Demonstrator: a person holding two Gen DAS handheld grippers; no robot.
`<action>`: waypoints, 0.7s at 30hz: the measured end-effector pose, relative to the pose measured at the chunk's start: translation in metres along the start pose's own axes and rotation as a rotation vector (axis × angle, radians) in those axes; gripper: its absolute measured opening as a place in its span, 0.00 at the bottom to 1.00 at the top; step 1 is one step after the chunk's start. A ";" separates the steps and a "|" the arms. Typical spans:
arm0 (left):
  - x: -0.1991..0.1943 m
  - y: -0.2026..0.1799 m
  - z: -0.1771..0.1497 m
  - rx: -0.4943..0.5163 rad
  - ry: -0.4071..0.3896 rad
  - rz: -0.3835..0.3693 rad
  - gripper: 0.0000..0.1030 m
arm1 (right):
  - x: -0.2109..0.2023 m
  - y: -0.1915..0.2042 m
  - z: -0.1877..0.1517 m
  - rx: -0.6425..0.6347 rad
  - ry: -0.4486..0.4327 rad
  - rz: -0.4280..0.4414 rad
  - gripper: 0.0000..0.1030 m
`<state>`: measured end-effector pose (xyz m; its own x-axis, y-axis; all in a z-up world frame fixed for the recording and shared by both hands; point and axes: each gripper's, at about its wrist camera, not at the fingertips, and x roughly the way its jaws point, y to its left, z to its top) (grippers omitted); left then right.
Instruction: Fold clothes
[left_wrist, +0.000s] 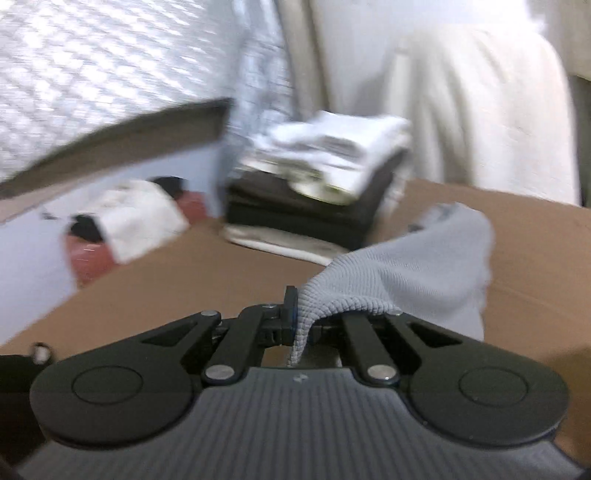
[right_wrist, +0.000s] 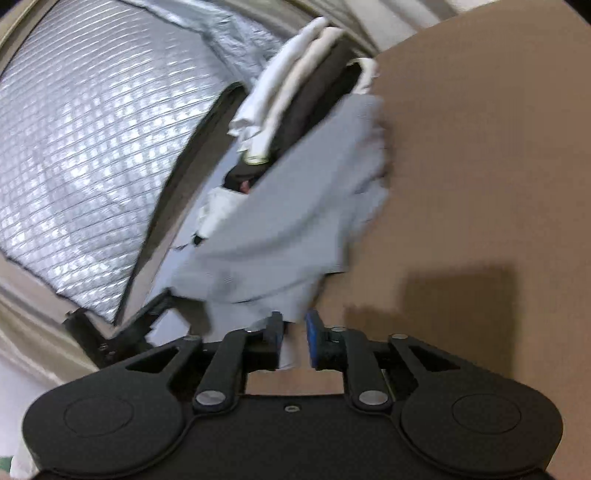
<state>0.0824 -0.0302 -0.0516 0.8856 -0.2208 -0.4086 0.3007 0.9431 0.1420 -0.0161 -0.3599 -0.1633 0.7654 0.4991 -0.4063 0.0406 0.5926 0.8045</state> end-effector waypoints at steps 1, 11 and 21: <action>0.001 0.005 0.004 -0.019 -0.008 0.021 0.03 | 0.002 -0.004 0.000 0.007 -0.002 -0.013 0.24; 0.006 0.068 0.019 -0.239 -0.051 0.104 0.03 | 0.060 0.004 0.022 -0.040 0.056 -0.229 0.52; -0.019 0.182 -0.003 -0.573 -0.125 0.331 0.03 | 0.138 0.013 0.065 0.107 0.034 -0.169 0.55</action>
<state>0.1191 0.1467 -0.0203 0.9434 0.1080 -0.3134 -0.1984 0.9414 -0.2728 0.1316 -0.3246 -0.1803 0.7201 0.4205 -0.5519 0.2355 0.6001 0.7645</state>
